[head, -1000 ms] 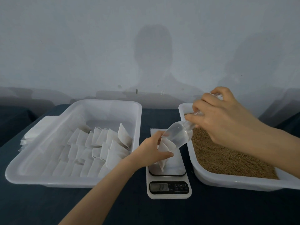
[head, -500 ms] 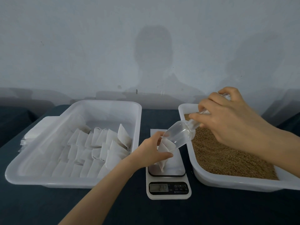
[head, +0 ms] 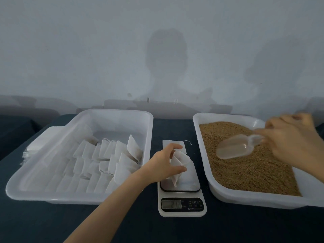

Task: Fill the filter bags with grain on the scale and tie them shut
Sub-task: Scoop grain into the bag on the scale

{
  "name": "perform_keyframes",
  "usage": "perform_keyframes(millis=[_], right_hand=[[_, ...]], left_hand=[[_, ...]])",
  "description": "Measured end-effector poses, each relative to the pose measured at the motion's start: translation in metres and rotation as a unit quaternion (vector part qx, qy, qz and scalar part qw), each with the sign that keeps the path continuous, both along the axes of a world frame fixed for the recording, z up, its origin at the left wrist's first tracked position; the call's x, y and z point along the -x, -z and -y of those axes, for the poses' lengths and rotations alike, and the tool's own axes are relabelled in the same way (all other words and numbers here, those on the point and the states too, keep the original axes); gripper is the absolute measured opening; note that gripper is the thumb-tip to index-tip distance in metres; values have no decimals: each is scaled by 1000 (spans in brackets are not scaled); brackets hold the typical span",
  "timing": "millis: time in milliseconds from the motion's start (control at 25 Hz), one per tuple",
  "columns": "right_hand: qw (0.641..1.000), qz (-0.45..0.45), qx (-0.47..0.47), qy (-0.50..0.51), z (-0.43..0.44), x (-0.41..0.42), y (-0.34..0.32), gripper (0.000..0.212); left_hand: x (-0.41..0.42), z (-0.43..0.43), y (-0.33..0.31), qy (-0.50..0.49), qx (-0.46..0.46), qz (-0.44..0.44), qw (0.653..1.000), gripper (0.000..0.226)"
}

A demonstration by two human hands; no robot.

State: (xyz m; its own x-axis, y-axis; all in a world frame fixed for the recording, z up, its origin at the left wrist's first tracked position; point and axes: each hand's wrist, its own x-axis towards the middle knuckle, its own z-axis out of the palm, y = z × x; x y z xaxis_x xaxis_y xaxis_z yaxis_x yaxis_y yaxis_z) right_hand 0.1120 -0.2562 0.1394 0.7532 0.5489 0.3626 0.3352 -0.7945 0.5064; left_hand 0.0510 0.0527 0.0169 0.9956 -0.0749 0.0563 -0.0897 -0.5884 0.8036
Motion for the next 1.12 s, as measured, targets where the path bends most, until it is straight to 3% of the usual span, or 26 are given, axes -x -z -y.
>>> perform_keyframes(millis=[120, 400, 680, 840, 1120], right_hand=[[994, -85, 7, 75, 14, -14, 40, 33], [968, -169, -150, 110, 28, -27, 82, 31], [882, -321, -328, 110, 50, -24, 86, 30], [861, -332, -367, 121, 55, -17, 80, 29], [872, -307, -364, 114, 51, -9, 46, 32]], left_hand=[[-1, 0, 1, 0, -1, 2, 1000, 65], [-2, 0, 1, -3, -1, -1, 1000, 61], [-1, 0, 1, -2, 3, 0, 1000, 61], [-1, 0, 0, 0, 6, -2, 1000, 61], [-2, -1, 2, 1, 6, 1, 1000, 62]])
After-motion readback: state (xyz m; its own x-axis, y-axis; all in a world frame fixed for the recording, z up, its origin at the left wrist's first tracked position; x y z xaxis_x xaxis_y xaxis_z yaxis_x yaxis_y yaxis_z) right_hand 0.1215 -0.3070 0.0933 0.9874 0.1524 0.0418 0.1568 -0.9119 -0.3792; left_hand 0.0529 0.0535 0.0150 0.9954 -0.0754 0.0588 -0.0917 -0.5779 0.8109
